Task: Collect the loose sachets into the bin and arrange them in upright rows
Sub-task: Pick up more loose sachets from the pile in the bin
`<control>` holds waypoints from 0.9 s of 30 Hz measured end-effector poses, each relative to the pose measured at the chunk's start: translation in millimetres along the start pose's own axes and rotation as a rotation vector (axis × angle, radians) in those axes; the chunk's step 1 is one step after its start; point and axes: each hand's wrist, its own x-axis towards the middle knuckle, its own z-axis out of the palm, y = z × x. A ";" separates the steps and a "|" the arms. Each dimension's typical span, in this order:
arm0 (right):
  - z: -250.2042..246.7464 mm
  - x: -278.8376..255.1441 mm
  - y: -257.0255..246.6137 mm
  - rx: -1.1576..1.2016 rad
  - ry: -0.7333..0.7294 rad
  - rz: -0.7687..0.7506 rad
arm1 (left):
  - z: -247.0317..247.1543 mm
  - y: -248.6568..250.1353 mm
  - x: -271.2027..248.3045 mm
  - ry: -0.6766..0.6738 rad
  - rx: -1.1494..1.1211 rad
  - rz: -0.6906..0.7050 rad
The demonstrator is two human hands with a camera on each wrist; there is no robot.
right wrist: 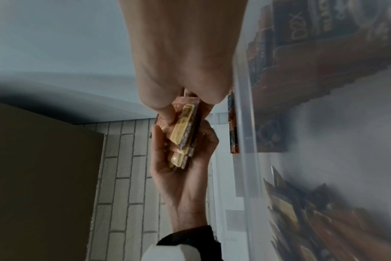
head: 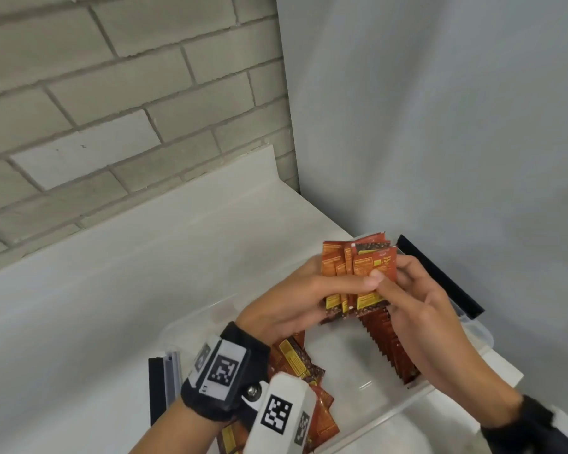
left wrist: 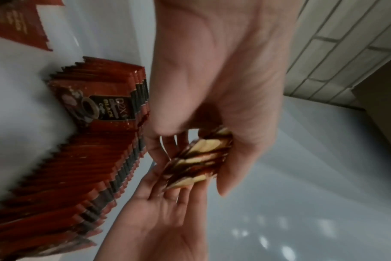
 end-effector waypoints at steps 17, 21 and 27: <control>2.7 -2.7 1.9 -0.827 -0.369 -0.526 | 14.4 -11.5 1.4 -0.003 -0.070 -0.132; 4.1 -7.0 -0.2 -0.775 -0.464 -0.361 | 12.6 -12.6 -2.4 -0.013 -0.003 -0.149; 0.1 -4.1 -0.2 -0.666 -0.299 -0.298 | 6.9 -14.1 -5.3 -0.124 -0.019 -0.160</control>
